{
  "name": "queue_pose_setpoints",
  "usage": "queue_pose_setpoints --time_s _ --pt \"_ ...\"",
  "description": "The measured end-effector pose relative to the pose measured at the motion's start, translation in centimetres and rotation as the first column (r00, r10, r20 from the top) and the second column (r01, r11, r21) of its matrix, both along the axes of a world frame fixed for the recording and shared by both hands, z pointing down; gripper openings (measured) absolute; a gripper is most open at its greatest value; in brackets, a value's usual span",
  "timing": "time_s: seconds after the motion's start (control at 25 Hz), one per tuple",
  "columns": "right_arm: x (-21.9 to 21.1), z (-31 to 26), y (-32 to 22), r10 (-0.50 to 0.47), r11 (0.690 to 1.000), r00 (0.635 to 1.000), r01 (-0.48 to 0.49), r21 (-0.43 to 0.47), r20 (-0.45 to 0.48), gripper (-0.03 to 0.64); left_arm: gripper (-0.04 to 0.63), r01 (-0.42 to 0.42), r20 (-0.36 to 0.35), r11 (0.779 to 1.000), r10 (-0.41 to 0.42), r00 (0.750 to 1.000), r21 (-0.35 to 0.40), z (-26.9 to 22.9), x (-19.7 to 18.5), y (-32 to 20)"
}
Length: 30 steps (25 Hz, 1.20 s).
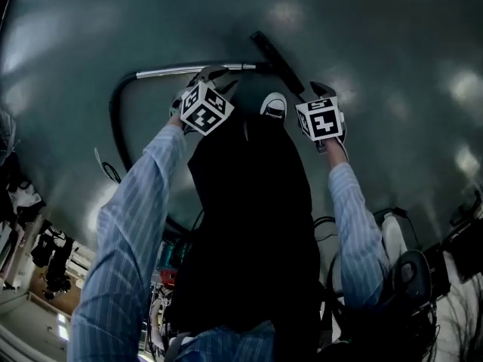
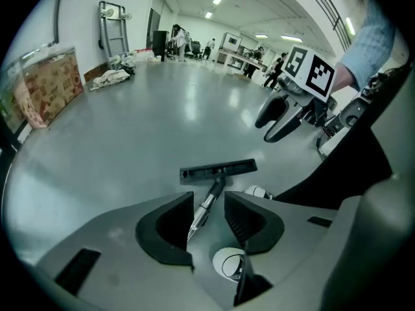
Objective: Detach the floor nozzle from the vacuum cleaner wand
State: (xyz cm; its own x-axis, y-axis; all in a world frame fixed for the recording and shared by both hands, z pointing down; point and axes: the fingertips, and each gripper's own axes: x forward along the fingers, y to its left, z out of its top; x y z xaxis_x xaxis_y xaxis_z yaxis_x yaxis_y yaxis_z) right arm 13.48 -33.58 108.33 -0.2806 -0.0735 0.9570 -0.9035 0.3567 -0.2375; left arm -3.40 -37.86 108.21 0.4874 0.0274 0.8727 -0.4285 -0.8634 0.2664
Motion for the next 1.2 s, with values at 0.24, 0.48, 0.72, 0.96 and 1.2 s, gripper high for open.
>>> queue_pose_setpoints --time_s 0.24,0.48,0.72,0.96,1.2 --pt "-1.7 9.3 0.7 -0.149 0.988 0.988 0.148 -0.034 -0.027 0.25 0.148 -0.158 0.083 0.987 0.159 0.984 -0.017 10.7 -0.4 1.5" --pt "-2.5 14.9 0.2 -0.159 0.987 0.985 0.157 -0.032 -0.071 0.25 0.163 -0.281 0.179 0.959 0.271 0.946 0.029 17.5 -1.1 1.8" --pt "-2.3 16.5 1.0 -0.222 0.975 0.97 0.219 -0.044 -0.099 0.249 0.167 -0.377 0.255 0.926 0.364 0.896 0.003 21.3 -1.6 2.3" --pt "-2.6 16.4 0.5 -0.182 0.982 0.981 0.178 -0.069 -0.062 0.218 0.167 -0.4 0.299 0.916 0.384 0.874 -0.007 21.8 -2.9 1.7" --pt "0.1 16.1 0.3 -0.17 0.984 0.977 0.16 -0.08 -0.128 0.215 0.167 -0.361 0.309 0.932 0.349 0.885 -0.02 22.0 -3.0 1.8"
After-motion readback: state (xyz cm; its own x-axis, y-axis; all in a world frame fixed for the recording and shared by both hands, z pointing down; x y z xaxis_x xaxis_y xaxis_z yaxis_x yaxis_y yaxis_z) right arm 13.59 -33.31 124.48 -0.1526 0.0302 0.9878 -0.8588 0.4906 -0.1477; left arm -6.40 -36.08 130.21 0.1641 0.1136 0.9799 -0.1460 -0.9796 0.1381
